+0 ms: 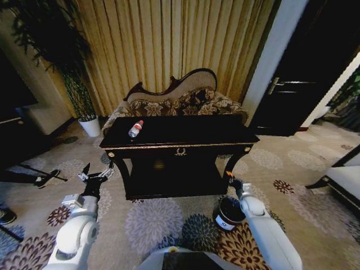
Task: Move to the front of the table and place the trash on the table into the trash bin.
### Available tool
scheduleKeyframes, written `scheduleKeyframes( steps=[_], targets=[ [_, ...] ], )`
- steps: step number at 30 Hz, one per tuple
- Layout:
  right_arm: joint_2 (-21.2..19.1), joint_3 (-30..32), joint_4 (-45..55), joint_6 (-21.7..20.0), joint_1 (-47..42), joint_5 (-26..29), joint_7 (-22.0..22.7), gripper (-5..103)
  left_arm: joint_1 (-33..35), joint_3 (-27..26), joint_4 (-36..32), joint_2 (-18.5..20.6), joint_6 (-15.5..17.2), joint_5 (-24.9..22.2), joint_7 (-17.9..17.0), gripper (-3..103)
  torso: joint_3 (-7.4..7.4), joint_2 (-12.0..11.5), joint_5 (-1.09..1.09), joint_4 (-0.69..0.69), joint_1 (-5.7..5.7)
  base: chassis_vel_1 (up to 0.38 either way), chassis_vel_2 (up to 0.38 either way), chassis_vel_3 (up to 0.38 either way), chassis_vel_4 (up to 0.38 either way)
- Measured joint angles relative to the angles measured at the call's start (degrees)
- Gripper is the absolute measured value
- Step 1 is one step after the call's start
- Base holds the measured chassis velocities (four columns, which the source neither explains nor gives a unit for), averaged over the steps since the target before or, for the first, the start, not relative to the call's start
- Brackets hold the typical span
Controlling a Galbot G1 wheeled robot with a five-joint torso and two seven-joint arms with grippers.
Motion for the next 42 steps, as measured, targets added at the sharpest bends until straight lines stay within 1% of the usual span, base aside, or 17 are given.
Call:
scheduleKeyframes(
  steps=[2,4,6,8,15,24,25,26,27,28,29,30,34,36,38,39,42],
  targets=[
    [-0.3,-0.3,-2.8,0.8,0.8,-1.2,0.0,4,0.0,0.0,0.0,-0.1,0.0,0.0,0.0,100,0.00,0.0,0.00,0.00,0.00,0.000,0.000,0.000,0.000],
    [-1.3,-1.5,-9.2,3.1,2.6,-3.5,0.0,4,0.0,-0.3,0.0,-0.1,-0.1,0.0,0.0,100,0.01,0.0,0.01,0.00,0.00,0.000,0.000,0.000,0.000],
    [-1.9,-2.6,-13.5,4.1,4.0,-4.4,0.0,4,-0.2,-0.5,0.0,-0.2,-0.1,-0.1,0.0,100,0.01,0.0,0.01,-0.01,0.01,0.000,0.000,0.000,0.000],
    [-2.1,-2.9,-15.5,4.2,4.9,-5.1,0.0,4,-0.3,-0.6,0.0,-0.2,-0.1,-0.2,0.0,100,0.01,0.0,0.01,-0.02,0.02,0.000,0.000,0.000,0.000],
    [-1.3,-3.4,-25.2,4.3,9.5,-12.1,0.0,4,-0.3,-1.0,0.0,-0.3,-0.4,-0.6,0.0,100,0.01,0.0,0.00,0.01,0.01,0.000,0.000,0.000,0.000],
    [-1.3,-2.8,-27.6,3.8,8.7,-15.0,0.0,4,0.0,-1.6,0.1,-0.3,-1.1,-0.7,0.2,100,0.01,0.0,0.01,-0.01,0.01,0.000,0.000,0.000,0.000],
    [-1.3,-2.7,-27.5,3.7,8.3,-15.9,0.0,1,0.0,-1.6,0.1,-0.3,-1.1,-0.7,0.2,100,0.01,0.0,0.00,-0.01,0.01,0.000,0.000,0.000,0.000],
    [-1.3,-2.7,-27.5,3.7,8.3,-15.9,0.0,1,0.0,-1.6,0.1,-0.3,-1.1,-0.7,0.2,100,0.01,0.0,0.00,-0.01,0.01,0.000,0.000,0.000,0.000],
    [-1.3,-2.6,-27.6,3.7,8.0,-16.5,0.0,9,0.0,-1.4,0.1,-0.4,-1.1,-0.7,0.2,100,0.00,0.0,0.00,-0.02,0.01,0.000,0.000,0.000,0.000],
    [-1.2,-2.5,-27.6,3.7,8.0,-16.5,0.0,9,-0.1,-1.3,0.1,-0.4,-1.1,-0.7,0.3,100,0.01,0.0,-0.01,-0.01,0.01,0.000,0.000,0.000,0.000],
    [-1.0,-2.5,-27.7,3.7,8.0,-16.6,0.0,14,-0.1,-1.3,0.1,-0.4,-1.1,-0.7,0.3,100,0.01,0.0,0.00,0.00,0.01,0.000,0.000,0.000,0.000],
    [-1.0,-2.5,-27.7,3.7,8.0,-16.6,0.0,14,-0.1,-1.3,0.1,-0.4,-1.1,-0.7,0.3,100,0.01,0.0,0.00,0.00,0.01,0.000,0.000,0.000,0.000],
    [-0.7,-2.5,-27.6,3.8,8.2,-16.5,0.0,36,-0.1,-1.2,-0.1,-0.4,-1.1,-0.7,0.3,100,0.01,0.0,0.00,-0.01,0.01,0.000,0.000,0.000,0.000],
    [-0.6,-2.5,-27.5,3.9,8.4,-16.5,0.0,36,-0.1,-1.2,-0.1,-0.3,-1.0,-0.7,0.3,100,0.00,0.0,0.00,-0.01,0.01,0.000,0.000,0.000,0.000],
    [-0.6,-2.5,-27.0,3.9,8.7,-16.5,0.0,47,0.0,-1.2,-0.4,-0.3,-1.0,-0.7,0.3,100,0.01,0.0,0.00,0.01,0.01,0.000,0.000,0.000,0.000],
    [-0.6,-2.5,-27.0,3.9,8.7,-16.5,0.0,47,0.0,-1.2,-0.4,-0.3,-1.0,-0.7,0.3,100,0.01,0.0,0.00,0.01,0.01,0.000,0.000,0.000,0.000],
    [-0.6,-2.5,-26.3,3.9,8.7,-16.4,0.0,63,0.1,-1.2,-0.5,-0.2,-1.0,-0.7,0.3,100,0.01,0.0,0.00,0.00,0.01,0.000,0.000,0.000,0.000]
  ],
)
